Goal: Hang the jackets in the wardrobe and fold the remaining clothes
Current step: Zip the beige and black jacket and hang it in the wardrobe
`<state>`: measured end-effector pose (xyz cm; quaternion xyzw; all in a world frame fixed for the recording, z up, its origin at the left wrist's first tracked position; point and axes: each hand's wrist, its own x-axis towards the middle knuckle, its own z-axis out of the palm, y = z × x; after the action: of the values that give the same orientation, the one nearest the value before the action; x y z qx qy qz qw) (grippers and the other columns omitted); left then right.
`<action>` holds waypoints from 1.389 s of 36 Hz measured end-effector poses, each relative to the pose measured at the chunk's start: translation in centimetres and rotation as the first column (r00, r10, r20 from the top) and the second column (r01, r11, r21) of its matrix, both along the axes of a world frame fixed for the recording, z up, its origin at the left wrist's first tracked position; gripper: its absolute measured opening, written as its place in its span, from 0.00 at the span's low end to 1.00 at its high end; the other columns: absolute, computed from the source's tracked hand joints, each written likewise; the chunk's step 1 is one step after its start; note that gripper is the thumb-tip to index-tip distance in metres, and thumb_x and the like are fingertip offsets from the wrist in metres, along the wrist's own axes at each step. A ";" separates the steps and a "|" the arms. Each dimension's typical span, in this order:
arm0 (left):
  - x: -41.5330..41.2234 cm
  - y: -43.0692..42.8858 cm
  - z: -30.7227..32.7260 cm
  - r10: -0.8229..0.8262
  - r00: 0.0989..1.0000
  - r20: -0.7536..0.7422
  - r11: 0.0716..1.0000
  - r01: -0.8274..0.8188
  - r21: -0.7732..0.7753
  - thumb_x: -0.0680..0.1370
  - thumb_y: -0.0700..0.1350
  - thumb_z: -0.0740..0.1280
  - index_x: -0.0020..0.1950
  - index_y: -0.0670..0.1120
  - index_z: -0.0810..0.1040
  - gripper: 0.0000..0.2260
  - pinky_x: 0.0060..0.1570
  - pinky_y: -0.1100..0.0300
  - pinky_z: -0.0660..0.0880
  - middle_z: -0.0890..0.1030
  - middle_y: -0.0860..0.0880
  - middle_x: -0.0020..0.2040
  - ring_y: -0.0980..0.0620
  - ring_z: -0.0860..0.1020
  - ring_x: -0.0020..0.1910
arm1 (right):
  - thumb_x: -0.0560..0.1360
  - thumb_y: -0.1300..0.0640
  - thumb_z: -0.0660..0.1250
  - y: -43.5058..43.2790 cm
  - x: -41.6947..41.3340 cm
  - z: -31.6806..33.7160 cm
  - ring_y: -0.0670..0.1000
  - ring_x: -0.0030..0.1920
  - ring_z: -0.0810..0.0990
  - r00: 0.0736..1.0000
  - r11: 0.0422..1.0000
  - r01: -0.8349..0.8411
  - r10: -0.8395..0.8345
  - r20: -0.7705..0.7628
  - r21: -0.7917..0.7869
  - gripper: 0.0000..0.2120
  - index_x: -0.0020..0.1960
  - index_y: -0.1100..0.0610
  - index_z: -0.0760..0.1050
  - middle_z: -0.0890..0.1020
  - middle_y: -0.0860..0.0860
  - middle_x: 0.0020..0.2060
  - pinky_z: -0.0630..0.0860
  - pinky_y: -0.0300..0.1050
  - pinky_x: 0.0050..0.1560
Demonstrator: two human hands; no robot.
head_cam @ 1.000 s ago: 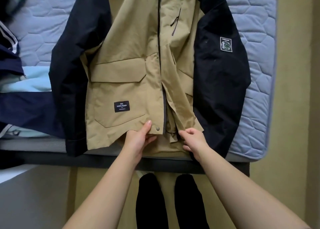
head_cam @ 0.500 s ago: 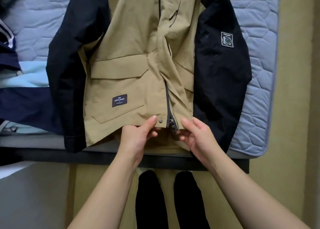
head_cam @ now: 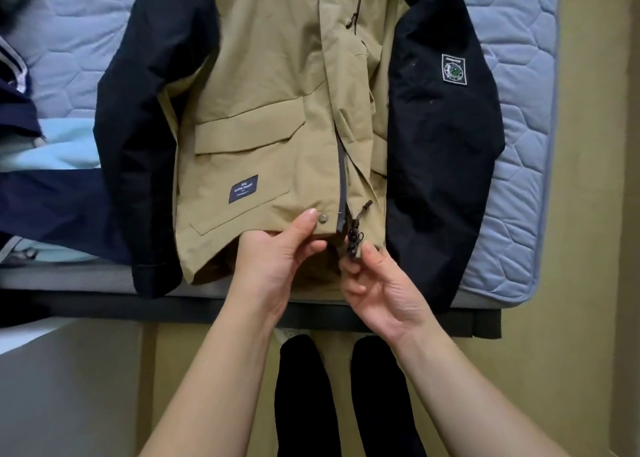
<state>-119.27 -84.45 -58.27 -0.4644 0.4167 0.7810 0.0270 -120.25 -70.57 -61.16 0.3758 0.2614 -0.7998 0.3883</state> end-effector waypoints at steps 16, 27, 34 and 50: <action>0.1 0.7 0.9 -0.024 0.980 -0.196 0.925 -0.052 -0.375 0.74 0.33 0.70 0.43 0.44 0.83 0.06 0.38 0.63 0.79 0.84 0.50 0.38 0.54 0.82 0.38 | 0.66 0.61 0.69 -1.5 0.1 1.0 0.43 0.30 0.77 0.981 0.995 0.038 -0.019 -0.191 0.096 0.06 0.38 0.52 0.83 0.81 0.48 0.34 0.69 0.32 0.24; 0.4 0.7 0.6 -0.067 0.987 -0.147 0.811 -0.031 -0.584 0.73 0.38 0.72 0.37 0.55 0.84 0.12 0.44 0.52 0.80 0.83 0.54 0.34 0.53 0.83 0.36 | 0.67 0.62 0.68 -1.7 0.1 1.2 0.43 0.30 0.77 0.978 0.994 0.032 -0.008 -0.208 0.108 0.06 0.43 0.54 0.79 0.80 0.48 0.34 0.69 0.32 0.25; 0.3 1.0 0.6 -0.047 0.987 -0.153 0.831 -0.046 -0.554 0.73 0.36 0.71 0.37 0.54 0.84 0.13 0.42 0.54 0.81 0.83 0.54 0.34 0.55 0.82 0.35 | 0.67 0.61 0.69 -2.1 0.3 1.1 0.43 0.31 0.78 0.972 0.993 0.035 -0.007 -0.236 0.116 0.07 0.40 0.51 0.83 0.81 0.48 0.35 0.70 0.33 0.26; 0.7 1.5 0.2 -0.053 0.994 -0.100 0.796 -0.018 -0.605 0.74 0.37 0.72 0.39 0.49 0.82 0.07 0.44 0.56 0.80 0.84 0.53 0.36 0.52 0.84 0.38 | 0.67 0.61 0.71 -2.8 0.8 0.9 0.44 0.32 0.80 0.976 0.975 0.138 -0.104 -0.192 0.174 0.07 0.44 0.55 0.82 0.82 0.50 0.36 0.76 0.34 0.30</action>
<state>-118.54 -82.98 -58.06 -0.4006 0.6492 0.6315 -0.1387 -119.41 -73.33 -60.24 0.3510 0.3459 -0.8252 0.2762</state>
